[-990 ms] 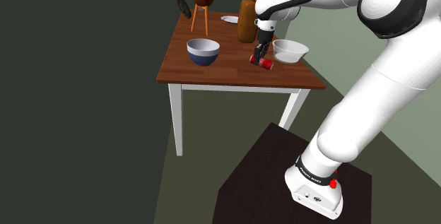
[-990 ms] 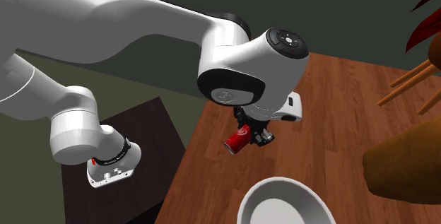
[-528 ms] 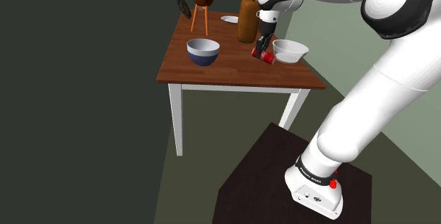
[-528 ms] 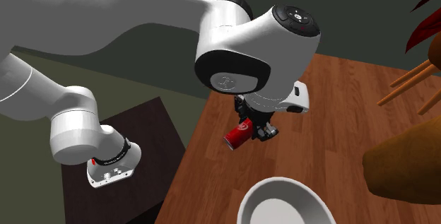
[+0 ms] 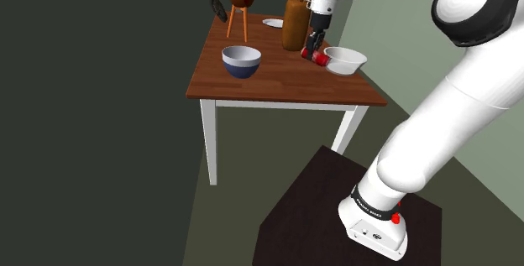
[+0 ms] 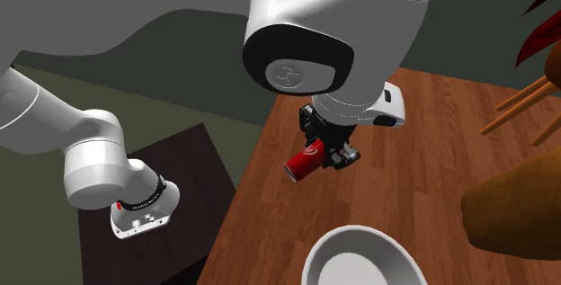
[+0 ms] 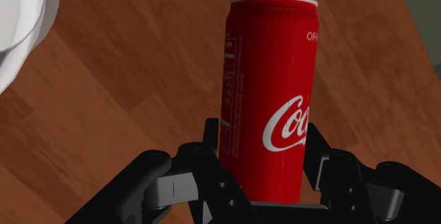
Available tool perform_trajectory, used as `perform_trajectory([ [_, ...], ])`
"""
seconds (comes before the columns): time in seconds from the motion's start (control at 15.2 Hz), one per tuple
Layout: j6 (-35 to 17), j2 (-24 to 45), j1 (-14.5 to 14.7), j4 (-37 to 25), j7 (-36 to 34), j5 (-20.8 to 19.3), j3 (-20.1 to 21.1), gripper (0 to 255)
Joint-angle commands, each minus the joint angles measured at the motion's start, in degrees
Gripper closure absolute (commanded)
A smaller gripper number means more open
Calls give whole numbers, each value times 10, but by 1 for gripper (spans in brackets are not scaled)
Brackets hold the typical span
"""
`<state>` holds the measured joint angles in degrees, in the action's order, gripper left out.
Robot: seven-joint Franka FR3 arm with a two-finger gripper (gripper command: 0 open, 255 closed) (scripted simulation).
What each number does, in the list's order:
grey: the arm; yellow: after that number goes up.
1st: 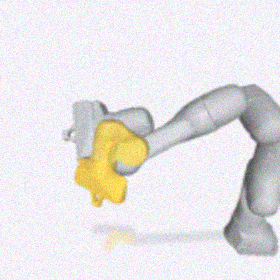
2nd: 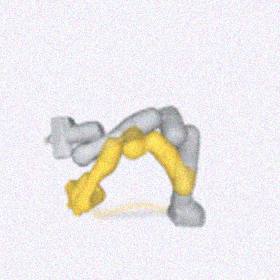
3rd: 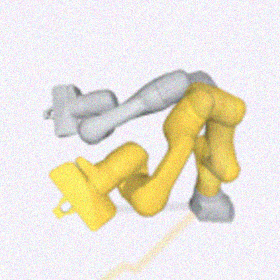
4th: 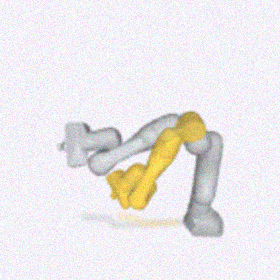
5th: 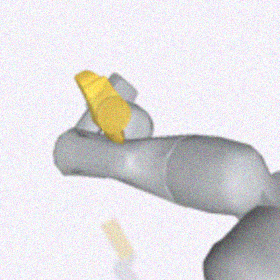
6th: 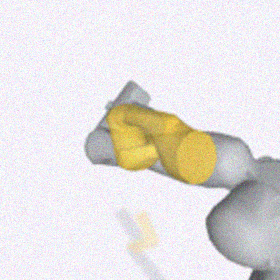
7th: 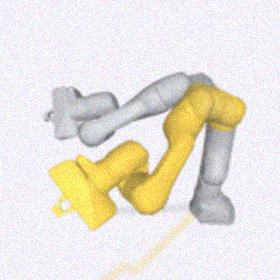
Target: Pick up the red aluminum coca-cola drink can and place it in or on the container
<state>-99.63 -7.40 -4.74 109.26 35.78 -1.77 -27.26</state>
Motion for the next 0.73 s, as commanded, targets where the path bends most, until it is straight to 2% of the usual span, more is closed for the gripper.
perform_trajectory([
  [0.0, 15, 0, 0, -15, 1, 0, 0, 255],
  [0.66, 93, 9, 1, -101, 3, 4, 0, 255],
])
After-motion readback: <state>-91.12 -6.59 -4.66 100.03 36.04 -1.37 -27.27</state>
